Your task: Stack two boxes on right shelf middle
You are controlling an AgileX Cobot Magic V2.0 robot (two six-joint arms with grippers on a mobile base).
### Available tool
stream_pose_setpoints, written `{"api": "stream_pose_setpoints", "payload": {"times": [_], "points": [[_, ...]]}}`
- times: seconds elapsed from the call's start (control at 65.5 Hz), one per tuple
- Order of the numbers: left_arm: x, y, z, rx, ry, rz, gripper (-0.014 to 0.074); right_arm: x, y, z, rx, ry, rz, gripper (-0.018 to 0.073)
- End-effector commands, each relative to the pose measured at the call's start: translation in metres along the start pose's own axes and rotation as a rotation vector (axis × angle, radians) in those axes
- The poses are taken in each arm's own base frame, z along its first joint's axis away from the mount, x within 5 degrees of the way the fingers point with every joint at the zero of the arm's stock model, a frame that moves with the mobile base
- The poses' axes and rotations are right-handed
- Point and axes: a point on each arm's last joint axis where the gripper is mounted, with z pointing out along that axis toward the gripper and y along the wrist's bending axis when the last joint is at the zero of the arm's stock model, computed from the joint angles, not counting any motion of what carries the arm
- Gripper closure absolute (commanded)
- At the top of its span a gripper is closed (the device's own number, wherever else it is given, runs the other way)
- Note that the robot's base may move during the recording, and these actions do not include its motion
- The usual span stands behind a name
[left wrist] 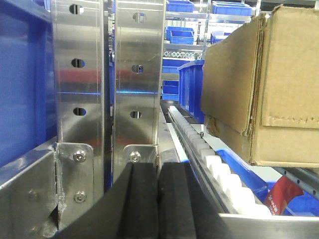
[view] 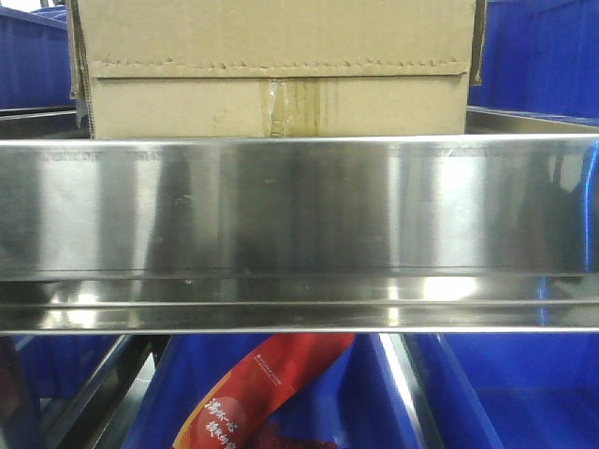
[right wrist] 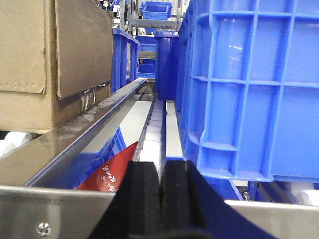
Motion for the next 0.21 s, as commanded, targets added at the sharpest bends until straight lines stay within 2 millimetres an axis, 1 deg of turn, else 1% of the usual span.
{"api": "stream_pose_setpoints", "payload": {"times": [0.0,0.198], "points": [[-0.0022,0.0002,-0.0005,-0.004,-0.022,-0.001,0.0708,-0.0023,-0.0005,-0.0004,0.008,-0.027,-0.009,0.0715],[-0.0022,0.0002,-0.0005,-0.004,-0.022,-0.001,0.0708,-0.0023,-0.0005,-0.0004,0.008,-0.027,-0.009,0.0715]]}}
